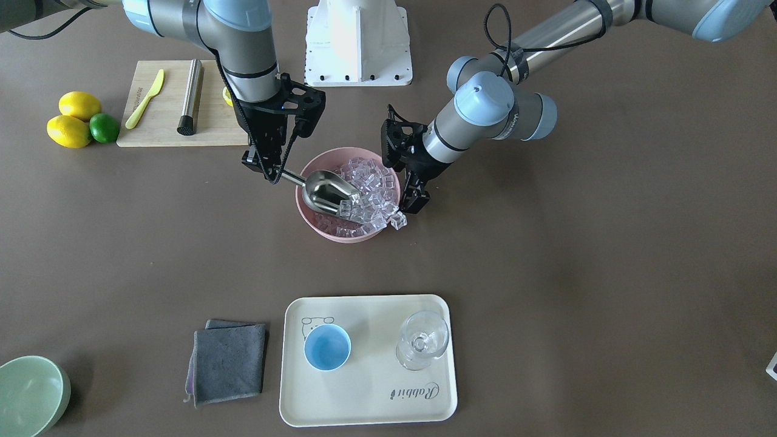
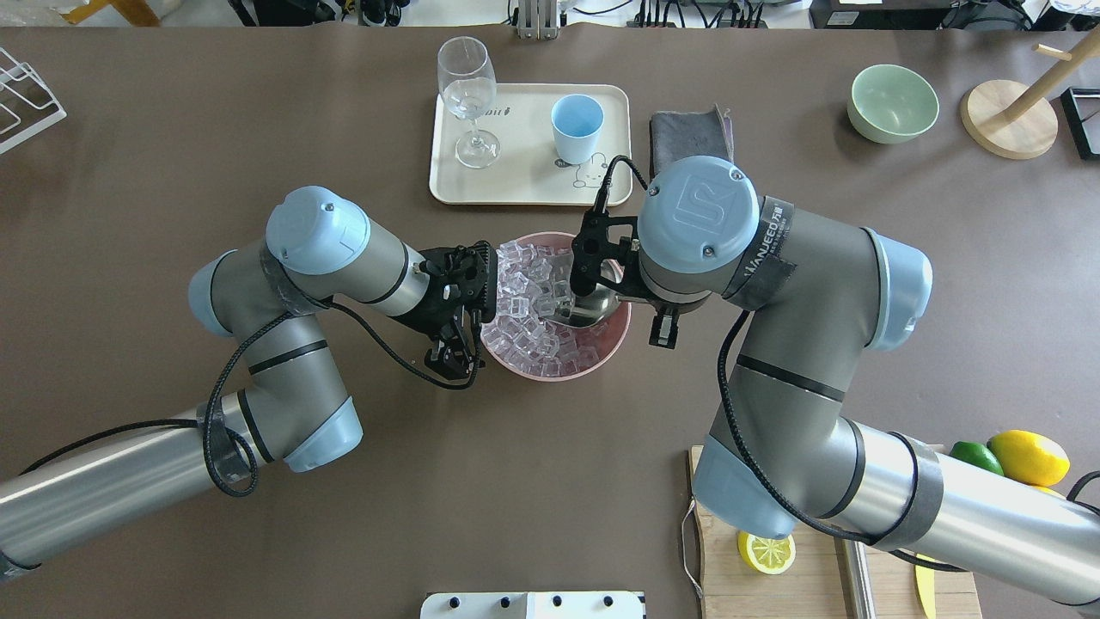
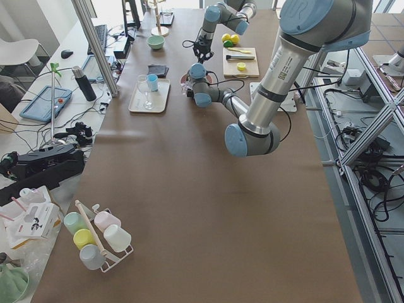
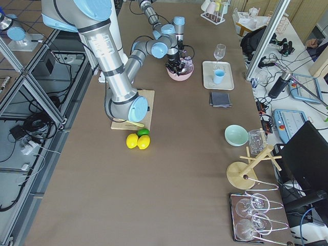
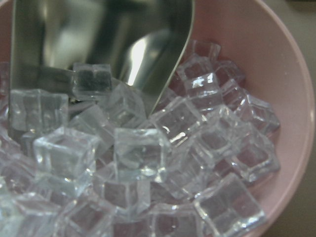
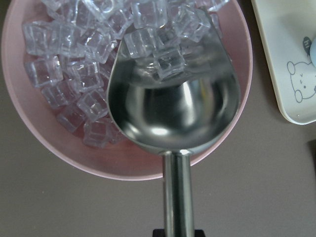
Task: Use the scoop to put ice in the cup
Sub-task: 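Dig the scoop into the ice cubes with the right gripper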
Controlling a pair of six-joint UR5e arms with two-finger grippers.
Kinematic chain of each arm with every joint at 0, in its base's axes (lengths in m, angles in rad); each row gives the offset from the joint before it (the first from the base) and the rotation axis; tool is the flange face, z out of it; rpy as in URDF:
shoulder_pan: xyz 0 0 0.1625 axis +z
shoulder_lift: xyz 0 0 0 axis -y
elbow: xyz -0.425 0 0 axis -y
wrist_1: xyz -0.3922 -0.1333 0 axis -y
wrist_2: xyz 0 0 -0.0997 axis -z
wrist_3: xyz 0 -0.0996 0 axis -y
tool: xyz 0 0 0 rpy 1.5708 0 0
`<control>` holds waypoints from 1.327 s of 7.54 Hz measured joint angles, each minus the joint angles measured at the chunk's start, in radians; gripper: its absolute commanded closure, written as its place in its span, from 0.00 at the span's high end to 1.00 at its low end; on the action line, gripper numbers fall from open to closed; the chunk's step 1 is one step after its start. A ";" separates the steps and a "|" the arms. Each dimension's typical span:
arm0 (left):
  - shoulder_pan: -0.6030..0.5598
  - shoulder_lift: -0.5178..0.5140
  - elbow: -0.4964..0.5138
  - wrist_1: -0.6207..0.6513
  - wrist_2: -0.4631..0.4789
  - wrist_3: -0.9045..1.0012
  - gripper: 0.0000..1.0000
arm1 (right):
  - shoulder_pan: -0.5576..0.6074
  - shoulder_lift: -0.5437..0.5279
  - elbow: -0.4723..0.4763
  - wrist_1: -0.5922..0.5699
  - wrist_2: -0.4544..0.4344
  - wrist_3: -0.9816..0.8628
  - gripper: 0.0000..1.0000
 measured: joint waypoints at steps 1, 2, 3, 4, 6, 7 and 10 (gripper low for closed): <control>0.000 0.000 0.000 0.000 0.000 0.000 0.99 | 0.000 -0.032 0.003 0.064 0.000 0.026 0.00; 0.000 0.000 0.000 0.000 0.000 0.000 0.99 | -0.001 -0.061 0.003 0.125 0.000 0.046 0.00; 0.000 0.000 0.000 0.000 0.000 0.000 0.99 | -0.001 -0.088 0.002 0.181 0.000 0.056 0.00; 0.000 0.000 0.000 0.000 0.000 0.000 0.99 | -0.001 -0.116 0.004 0.235 0.001 0.063 0.00; 0.000 0.000 -0.001 0.000 0.000 0.000 0.99 | -0.001 -0.160 0.013 0.332 0.036 0.101 0.00; 0.000 0.000 -0.001 0.001 0.000 0.000 0.99 | -0.002 -0.177 0.012 0.379 0.046 0.122 0.00; 0.000 0.000 -0.001 0.002 0.000 0.000 0.99 | -0.001 -0.214 0.011 0.477 0.079 0.160 0.00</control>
